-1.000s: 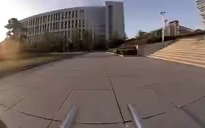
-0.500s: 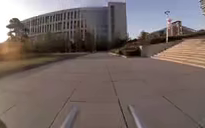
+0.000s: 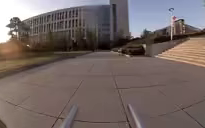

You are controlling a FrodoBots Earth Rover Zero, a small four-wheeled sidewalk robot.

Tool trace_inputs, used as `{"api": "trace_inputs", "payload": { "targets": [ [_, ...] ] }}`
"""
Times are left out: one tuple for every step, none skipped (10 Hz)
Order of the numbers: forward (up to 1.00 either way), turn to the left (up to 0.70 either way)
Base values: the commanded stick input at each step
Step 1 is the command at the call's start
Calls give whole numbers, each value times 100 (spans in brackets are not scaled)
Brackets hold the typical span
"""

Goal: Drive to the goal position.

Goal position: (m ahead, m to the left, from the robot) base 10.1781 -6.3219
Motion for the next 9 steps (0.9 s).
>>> {"api": "trace_inputs", "payload": {
  "targets": [
    [70,0],
    [70,0],
    [70,0],
    [70,0],
    [70,0],
    [70,0],
    [70,0],
    [70,0],
    [70,0]
  ]
}}
